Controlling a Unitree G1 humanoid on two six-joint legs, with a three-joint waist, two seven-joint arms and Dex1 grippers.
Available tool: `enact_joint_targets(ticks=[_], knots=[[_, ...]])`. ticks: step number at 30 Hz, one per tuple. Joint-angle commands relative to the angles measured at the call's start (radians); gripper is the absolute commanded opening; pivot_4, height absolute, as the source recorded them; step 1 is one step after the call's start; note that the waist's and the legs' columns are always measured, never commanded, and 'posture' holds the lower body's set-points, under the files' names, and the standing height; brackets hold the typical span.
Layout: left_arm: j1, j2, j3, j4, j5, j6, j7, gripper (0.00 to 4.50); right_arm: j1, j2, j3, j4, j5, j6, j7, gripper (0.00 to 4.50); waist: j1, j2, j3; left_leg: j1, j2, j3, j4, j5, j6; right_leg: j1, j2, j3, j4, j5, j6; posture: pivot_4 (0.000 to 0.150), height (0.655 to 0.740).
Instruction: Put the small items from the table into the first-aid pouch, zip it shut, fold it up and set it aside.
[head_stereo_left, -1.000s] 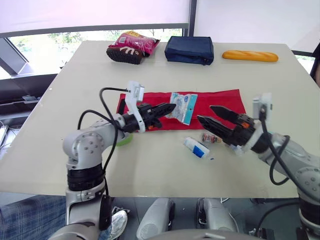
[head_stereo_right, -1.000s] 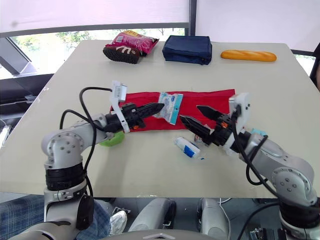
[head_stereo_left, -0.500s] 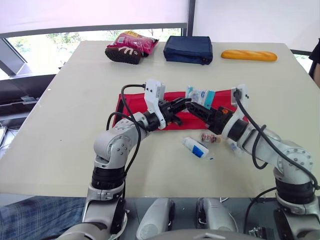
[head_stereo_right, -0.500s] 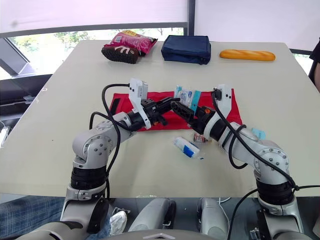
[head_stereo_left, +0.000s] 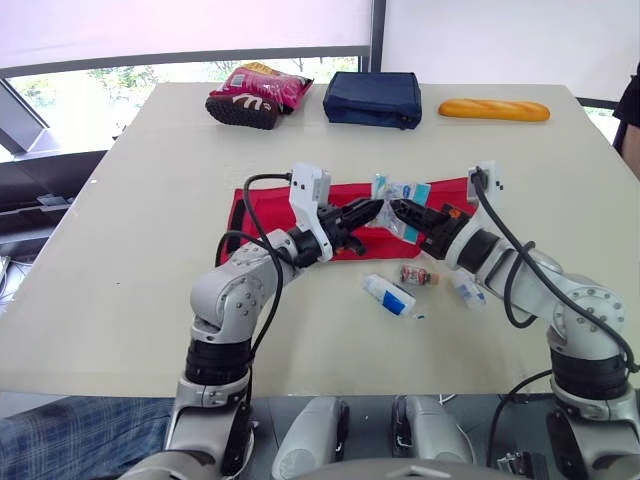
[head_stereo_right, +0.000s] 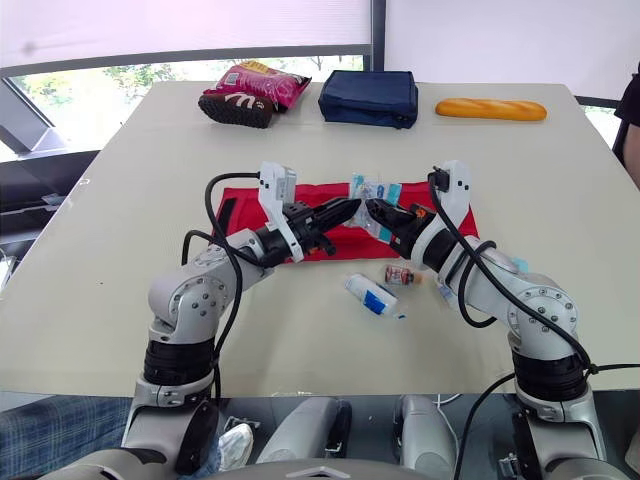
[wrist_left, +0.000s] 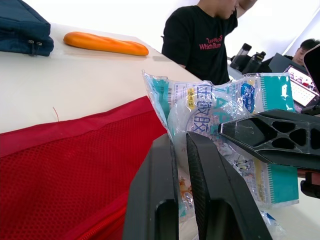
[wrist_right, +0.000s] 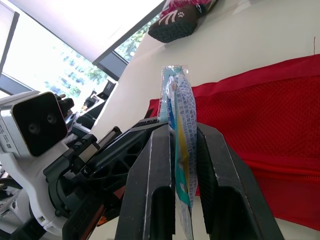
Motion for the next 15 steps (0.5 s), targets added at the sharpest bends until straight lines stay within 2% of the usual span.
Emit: enact_joint_targets(ticks=[1,2,3,4,7,8,9,12,15], knots=[[0.007,0.031,0.023,-0.031,-0.040,0.025,-0.035,1.33,-0.006,-0.017,-0.034,-0.030,0.028,-0.010,0.000,0.08,0.000,0.000,0.000,0.000,0.000,0.000,0.000,0.000,0.000,0.000,0.000,0.000,0.000,0.000,0.000,0.150,0.7395],[0.008,0.044,0.028,-0.029,-0.038,0.019,-0.045,1.55,-0.002,-0.022,-0.038,-0.031,0.033,-0.009,0.001,0.08,0.000,0.000,0.000,0.000,0.000,0.000,0.000,0.000,0.000,0.000,0.000,0.000,0.000,0.000,0.000,0.150,0.7395],[0.007,0.055,0.036,-0.025,-0.039,0.016,-0.054,2.18,0.001,-0.027,-0.042,-0.032,0.038,-0.009,0.003,0.08,0.000,0.000,0.000,0.000,0.000,0.000,0.000,0.000,0.000,0.000,0.000,0.000,0.000,0.000,0.000,0.150,0.7395],[0.008,0.071,0.045,-0.021,-0.038,0.007,-0.065,2.44,0.005,-0.033,-0.045,-0.034,0.043,-0.009,0.004,0.08,0.000,0.000,0.000,0.000,0.000,0.000,0.000,0.000,0.000,0.000,0.000,0.000,0.000,0.000,0.000,0.150,0.7395],[0.015,0.175,0.065,0.008,-0.018,-0.038,-0.177,3.75,0.030,-0.060,-0.059,-0.042,0.051,-0.008,0.022,0.08,-0.001,0.000,0.000,0.000,0.000,0.000,0.000,0.000,0.000,0.000,0.000,0.000,0.000,0.000,0.000,0.150,0.7395],[0.016,0.221,0.065,0.027,0.001,-0.065,-0.227,4.31,0.039,-0.070,-0.062,-0.046,0.051,-0.008,0.030,0.08,-0.001,0.000,0.000,0.000,0.000,0.000,0.000,0.000,0.000,0.000,0.000,0.000,0.000,0.000,0.000,0.150,0.7395],[0.016,0.277,0.058,0.058,0.036,-0.111,-0.287,4.47,0.049,-0.081,-0.066,-0.050,0.050,-0.007,0.041,0.08,-0.001,0.000,0.000,0.000,0.000,0.000,0.000,0.000,0.000,0.000,0.000,0.000,0.000,0.000,0.000,0.150,0.7395],[0.011,0.457,0.004,0.204,0.183,-0.308,-0.487,4.47,0.074,-0.105,-0.081,-0.065,0.063,-0.012,0.059,0.08,-0.003,0.000,0.000,0.000,0.001,0.002,-0.002,0.000,0.000,-0.001,0.001,0.001,0.000,0.000,0.000,0.150,0.7395],[-0.014,0.557,-0.040,0.354,0.289,-0.466,-0.622,4.47,0.092,-0.121,-0.092,-0.073,0.071,-0.018,0.074,0.08,-0.002,0.000,0.000,0.001,0.002,0.004,-0.003,0.000,0.000,-0.002,0.002,0.003,0.000,0.000,0.000,0.150,0.7395]])
